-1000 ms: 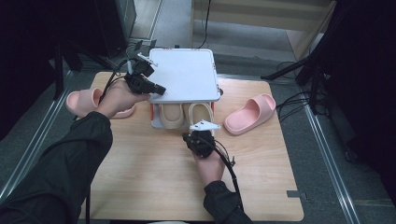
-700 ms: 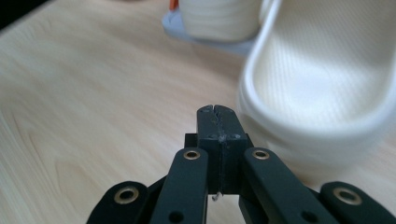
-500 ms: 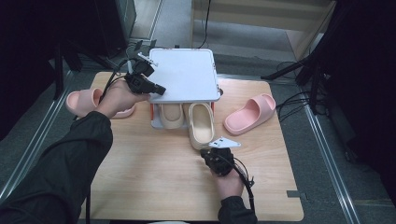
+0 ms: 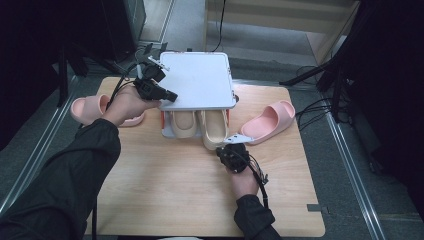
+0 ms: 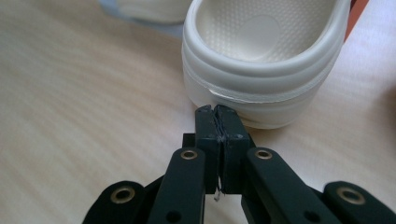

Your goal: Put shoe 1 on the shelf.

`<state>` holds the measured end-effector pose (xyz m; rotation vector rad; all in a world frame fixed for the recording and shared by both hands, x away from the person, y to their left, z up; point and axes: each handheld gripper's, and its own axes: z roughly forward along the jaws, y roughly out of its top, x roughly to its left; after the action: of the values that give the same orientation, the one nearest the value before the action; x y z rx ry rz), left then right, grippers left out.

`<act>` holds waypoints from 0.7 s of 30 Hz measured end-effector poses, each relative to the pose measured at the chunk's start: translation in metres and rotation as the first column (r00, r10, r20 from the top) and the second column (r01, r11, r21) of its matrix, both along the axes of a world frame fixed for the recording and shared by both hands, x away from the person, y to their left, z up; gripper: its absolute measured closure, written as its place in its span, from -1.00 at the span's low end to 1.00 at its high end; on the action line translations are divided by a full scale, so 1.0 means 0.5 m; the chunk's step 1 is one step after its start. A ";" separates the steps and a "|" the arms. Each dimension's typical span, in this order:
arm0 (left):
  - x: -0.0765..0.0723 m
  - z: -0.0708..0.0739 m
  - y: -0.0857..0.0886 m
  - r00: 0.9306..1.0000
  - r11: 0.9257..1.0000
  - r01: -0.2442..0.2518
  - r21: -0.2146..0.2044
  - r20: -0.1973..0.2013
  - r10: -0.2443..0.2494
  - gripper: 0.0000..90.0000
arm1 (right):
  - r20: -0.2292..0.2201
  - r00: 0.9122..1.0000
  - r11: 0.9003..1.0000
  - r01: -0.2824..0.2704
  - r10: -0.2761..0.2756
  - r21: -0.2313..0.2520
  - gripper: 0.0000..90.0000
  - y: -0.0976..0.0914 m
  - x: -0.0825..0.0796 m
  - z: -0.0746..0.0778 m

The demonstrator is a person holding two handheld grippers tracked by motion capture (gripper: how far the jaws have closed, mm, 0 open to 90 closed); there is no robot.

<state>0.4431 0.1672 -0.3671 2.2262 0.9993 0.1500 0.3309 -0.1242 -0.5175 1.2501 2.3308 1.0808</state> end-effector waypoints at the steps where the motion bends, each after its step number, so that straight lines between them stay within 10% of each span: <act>1: 0.000 0.000 0.000 1.000 1.000 -0.001 -0.001 -0.001 0.001 0.96 | -0.003 1.000 1.000 0.007 -0.007 0.008 0.98 0.002 0.012 0.000; 21: 0.002 -0.001 0.005 1.000 1.000 0.006 -0.019 -0.006 -0.006 0.96 | -0.001 1.000 0.998 0.026 -0.026 0.056 0.75 0.033 0.098 -0.009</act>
<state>0.4441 0.1696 -0.3678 2.2137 0.9929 0.1307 0.3800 -0.1075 -0.5221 1.2965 2.2925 1.1448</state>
